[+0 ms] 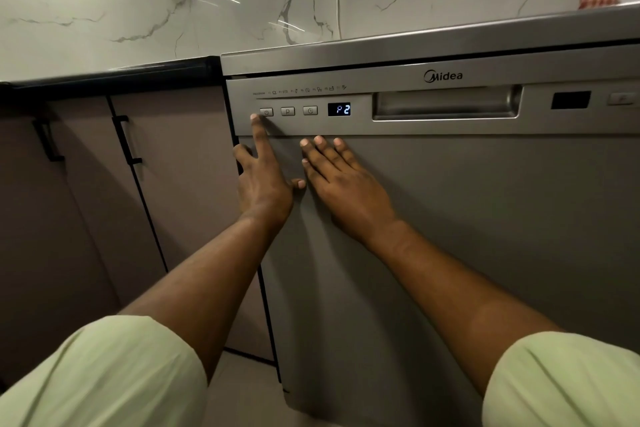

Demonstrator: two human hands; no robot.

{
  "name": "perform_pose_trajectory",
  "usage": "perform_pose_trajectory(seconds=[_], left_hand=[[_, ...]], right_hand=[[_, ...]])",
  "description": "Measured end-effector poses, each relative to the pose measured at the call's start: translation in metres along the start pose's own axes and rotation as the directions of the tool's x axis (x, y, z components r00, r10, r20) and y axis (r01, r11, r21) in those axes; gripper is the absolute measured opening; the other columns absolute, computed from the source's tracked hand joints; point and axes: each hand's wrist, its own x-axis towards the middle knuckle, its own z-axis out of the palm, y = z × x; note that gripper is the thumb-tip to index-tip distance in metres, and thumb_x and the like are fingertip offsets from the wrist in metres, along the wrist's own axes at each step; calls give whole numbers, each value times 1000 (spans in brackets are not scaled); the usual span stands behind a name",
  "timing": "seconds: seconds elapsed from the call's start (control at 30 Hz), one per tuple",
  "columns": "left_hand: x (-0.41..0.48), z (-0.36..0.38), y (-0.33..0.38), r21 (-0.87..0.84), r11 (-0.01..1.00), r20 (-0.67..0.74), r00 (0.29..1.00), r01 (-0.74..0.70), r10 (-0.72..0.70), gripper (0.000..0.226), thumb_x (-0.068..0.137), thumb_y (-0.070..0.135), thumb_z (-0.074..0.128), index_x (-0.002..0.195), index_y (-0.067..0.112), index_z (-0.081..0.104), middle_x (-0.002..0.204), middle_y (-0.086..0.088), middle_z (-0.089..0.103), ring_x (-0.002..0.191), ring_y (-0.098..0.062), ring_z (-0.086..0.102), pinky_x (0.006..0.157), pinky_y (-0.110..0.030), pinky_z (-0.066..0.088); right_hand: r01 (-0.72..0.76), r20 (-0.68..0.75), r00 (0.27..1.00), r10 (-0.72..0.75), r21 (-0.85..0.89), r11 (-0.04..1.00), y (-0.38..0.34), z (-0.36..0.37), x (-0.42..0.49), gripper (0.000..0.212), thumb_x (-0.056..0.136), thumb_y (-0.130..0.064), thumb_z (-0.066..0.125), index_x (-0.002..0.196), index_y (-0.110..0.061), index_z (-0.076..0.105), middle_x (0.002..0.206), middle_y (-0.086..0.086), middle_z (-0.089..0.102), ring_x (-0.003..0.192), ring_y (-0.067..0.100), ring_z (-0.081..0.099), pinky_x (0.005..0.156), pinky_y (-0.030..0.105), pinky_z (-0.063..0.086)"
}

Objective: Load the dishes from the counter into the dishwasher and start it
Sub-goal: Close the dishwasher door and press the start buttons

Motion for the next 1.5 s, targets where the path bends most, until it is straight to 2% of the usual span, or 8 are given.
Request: perform_pose_trajectory(seconds=[0.1,0.33,0.6,0.8,0.97,1.1,1.27,1.5], left_hand=[[0,1,0,12,1000,0,1000,17,-17,118,84,21,78,157,28,-14,149,-20,24,117,-42,53,92,-43,45],[10,5,-4,-68,978,45,979,199,-197,118,79,29,82,158,7,-3,154,-18,25,134,-42,40,108,-46,38],[6,12,-8,-67,983,71,984,171,-166,110,88,27,75,157,7,-9,165,-16,-2,148,-36,20,117,-41,23],[6,10,-7,-57,981,120,977,183,-175,109,90,27,71,155,7,-15,165,-16,-11,150,-34,13,118,-39,19],[5,10,-7,-54,984,135,978,167,-159,108,92,27,69,154,4,-16,163,-19,-14,151,-37,8,119,-43,18],[2,14,-11,-66,989,129,984,130,-121,105,93,28,67,154,4,-15,163,-19,-17,151,-36,3,118,-46,19],[-11,20,-27,-98,992,122,990,83,-70,101,94,40,63,157,12,-11,164,-12,-19,151,-38,7,117,-48,24],[-40,14,-48,131,991,244,969,0,-32,87,99,47,49,158,14,-6,164,-14,-15,151,-36,10,120,-48,22]], right_hand=[[-6,7,1000,6,-3,1000,0,-1,-1,83,76,-11,-6,148,2,33,160,18,19,149,33,13,118,39,-5],[-25,-47,999,24,-15,1000,-1,4,1,74,80,-6,4,141,5,44,155,20,32,145,35,26,117,42,5],[-51,-91,995,45,-66,997,-1,13,2,66,85,-4,12,141,2,46,153,18,36,144,32,30,118,42,12],[-95,-131,988,81,-98,991,-2,19,2,56,86,0,42,142,4,43,153,19,35,144,32,31,118,41,16],[-221,-207,957,203,-65,973,-15,18,-3,57,81,4,30,135,8,50,146,24,45,136,35,44,112,42,28],[-319,-198,933,299,-75,945,-22,17,-10,63,76,10,55,138,10,44,149,26,39,138,39,40,113,45,28],[-451,-148,887,437,-85,888,-28,20,-17,81,76,-11,81,142,9,39,152,25,34,141,39,34,114,45,27],[-542,-52,840,540,-30,840,-49,14,-19,79,81,-22,74,145,7,36,153,25,33,144,38,29,116,47,24]])
